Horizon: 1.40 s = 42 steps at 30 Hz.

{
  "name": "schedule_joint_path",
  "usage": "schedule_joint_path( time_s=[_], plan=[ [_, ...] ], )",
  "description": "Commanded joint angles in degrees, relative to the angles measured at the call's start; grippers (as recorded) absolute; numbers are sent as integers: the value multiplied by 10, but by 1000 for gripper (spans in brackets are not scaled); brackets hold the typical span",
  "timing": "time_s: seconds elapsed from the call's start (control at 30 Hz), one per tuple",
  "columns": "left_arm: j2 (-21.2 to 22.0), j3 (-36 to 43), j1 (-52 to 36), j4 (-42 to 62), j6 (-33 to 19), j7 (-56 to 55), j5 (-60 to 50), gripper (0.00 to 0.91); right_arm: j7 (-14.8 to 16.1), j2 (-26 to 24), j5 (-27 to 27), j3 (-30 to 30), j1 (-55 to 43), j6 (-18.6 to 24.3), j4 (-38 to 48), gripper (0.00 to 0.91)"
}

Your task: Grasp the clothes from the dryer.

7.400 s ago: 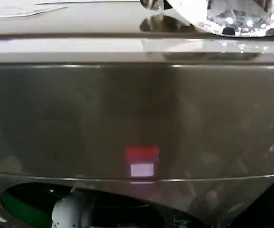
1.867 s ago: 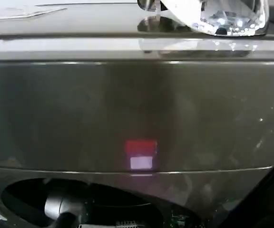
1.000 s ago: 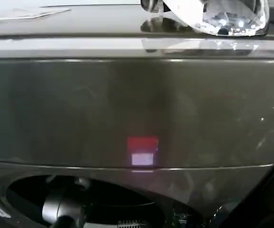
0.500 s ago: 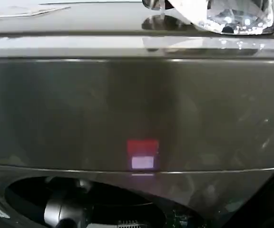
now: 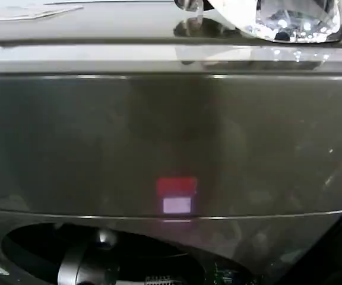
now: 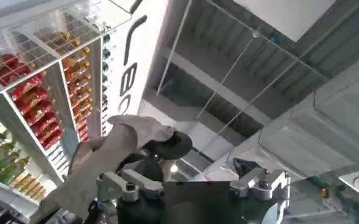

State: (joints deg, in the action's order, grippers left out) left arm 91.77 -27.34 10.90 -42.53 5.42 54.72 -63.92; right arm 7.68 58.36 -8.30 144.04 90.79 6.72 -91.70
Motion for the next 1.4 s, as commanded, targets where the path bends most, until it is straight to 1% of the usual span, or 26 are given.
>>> schedule_joint_path(
  time_s=[0.03, 0.07, 0.13, 0.17, 0.2, 0.3, 0.37, 0.47, 0.6, 0.7, 0.87, 1.0, 1.27, 1.4],
  plan=[
    [2, -2, 38, -96, 38, -212, 157, 0, 0, 1, 1, 2, 2, 2, -1, 907],
    [4, -4, 42, -105, 48, -235, 166, 0, 0, 1, 2, 2, 1, 3, -1, 907],
    [11, -12, 71, -150, 82, -273, 224, 0, 0, 2, 3, 0, 0, 3, -4, 907],
    [11, -12, 77, -159, 84, -276, 230, 0, 0, 3, 3, 0, 0, 2, -5, 907],
    [11, -7, 110, -204, 106, -311, 279, 0, 0, 2, 3, 1, -1, 3, -4, 907],
    [13, 1, 143, -240, 140, -386, 335, 0, 0, 0, 4, 2, 0, 5, -2, 907],
    [13, 1, 159, -269, 153, -401, 345, 0, 1, 0, 4, 0, 0, 8, -1, 907],
    [15, 8, 190, -309, 160, -451, 395, 0, 1, 1, 4, -2, -2, 11, -3, 907],
    [28, 19, 216, -329, 152, -552, 500, 0, 2, 2, 3, -4, -2, 12, -4, 907],
    [32, 20, 227, -332, 138, -584, 536, 0, 2, 2, 3, -2, -1, 14, -3, 907],
    [32, 20, 235, -332, 99, -639, 590, 0, 3, 2, 3, -2, 0, 20, -2, 907],
    [32, 19, 247, -332, 82, -659, 597, 0, 5, 1, 2, -3, 0, 27, 2, 907],
    [32, 16, 249, -328, 74, -673, 615, 0, 3, 2, 14, -12, -3, 19, -5, 907],
    [32, 18, 249, -328, 73, -676, 616, 0, -1, 6, 26, -17, -2, -11, -16, 907]
  ],
)
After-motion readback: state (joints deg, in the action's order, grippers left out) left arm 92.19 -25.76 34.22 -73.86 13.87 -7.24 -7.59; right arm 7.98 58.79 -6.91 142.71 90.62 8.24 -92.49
